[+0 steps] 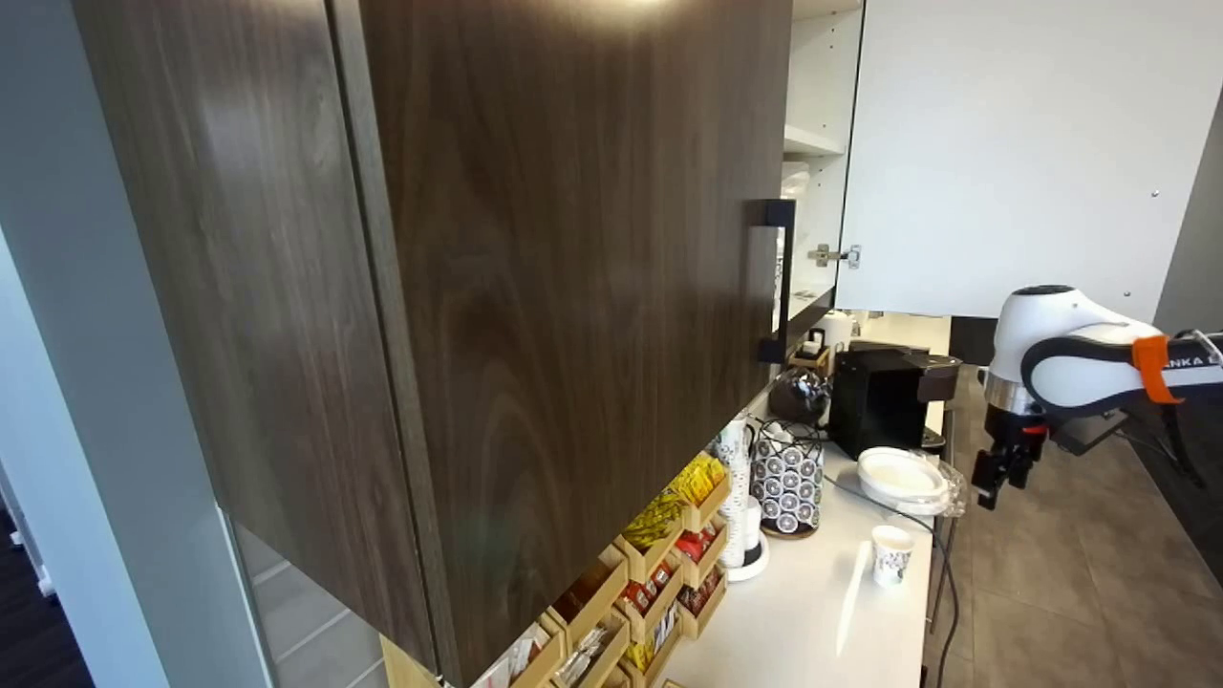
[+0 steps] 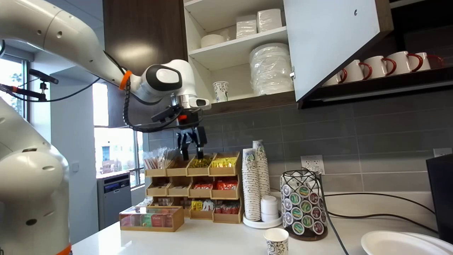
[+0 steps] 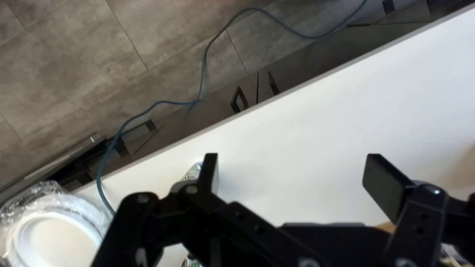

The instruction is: Remove the cup from the top cabinet, then put the right cup on the top cabinet

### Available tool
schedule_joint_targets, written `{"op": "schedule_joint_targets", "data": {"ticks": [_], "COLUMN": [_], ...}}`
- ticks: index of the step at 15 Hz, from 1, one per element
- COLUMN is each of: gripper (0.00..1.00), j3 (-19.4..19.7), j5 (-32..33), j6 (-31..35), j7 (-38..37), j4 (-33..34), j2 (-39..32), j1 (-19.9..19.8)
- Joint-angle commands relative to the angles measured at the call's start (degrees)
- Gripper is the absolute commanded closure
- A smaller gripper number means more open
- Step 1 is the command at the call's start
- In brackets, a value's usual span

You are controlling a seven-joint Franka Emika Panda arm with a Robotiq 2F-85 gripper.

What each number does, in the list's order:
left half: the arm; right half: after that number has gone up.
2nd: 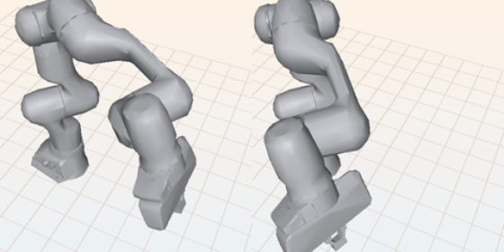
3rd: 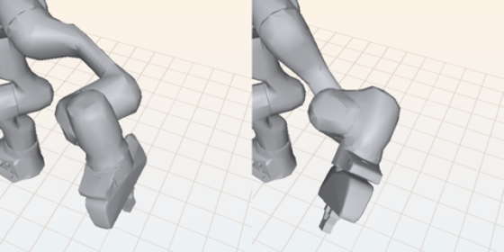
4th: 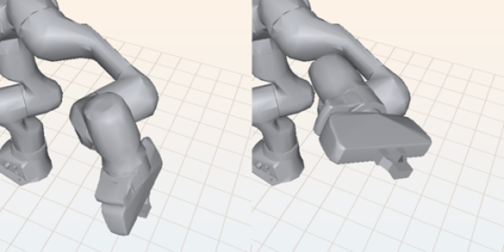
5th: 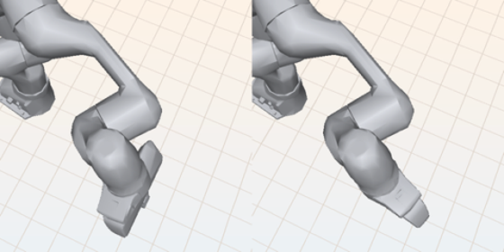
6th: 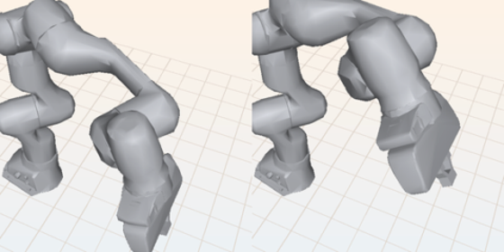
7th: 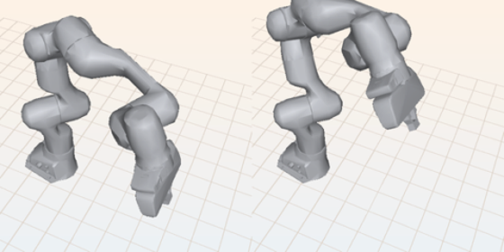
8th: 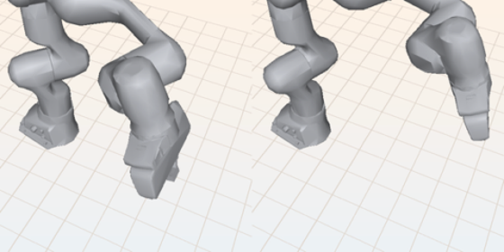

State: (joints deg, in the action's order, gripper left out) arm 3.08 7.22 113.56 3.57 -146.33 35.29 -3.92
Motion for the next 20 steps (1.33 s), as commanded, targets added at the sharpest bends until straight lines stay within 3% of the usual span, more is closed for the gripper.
{"op": "schedule_joint_targets", "data": {"ticks": [1, 5, 6, 14, 20], "gripper": [0.0, 0.0, 0.0, 0.0, 0.0], "j3": [0.9, 0.9, 0.2, 0.1, -1.7], "j5": [-5.1, -12.0, -9.7, -10.9, -11.7], "j6": [-2.7, -5.3, -3.2, -4.1, 2.1], "j7": [2.8, 3.6, 2.6, 2.7, 2.8], "j4": [5.7, 13.4, 10.7, 13.1, 21.3], "j2": [2.7, 2.3, 2.7, 2.4, 0.6], "j1": [3.3, 6.1, 4.5, 5.2, 7.3]}}
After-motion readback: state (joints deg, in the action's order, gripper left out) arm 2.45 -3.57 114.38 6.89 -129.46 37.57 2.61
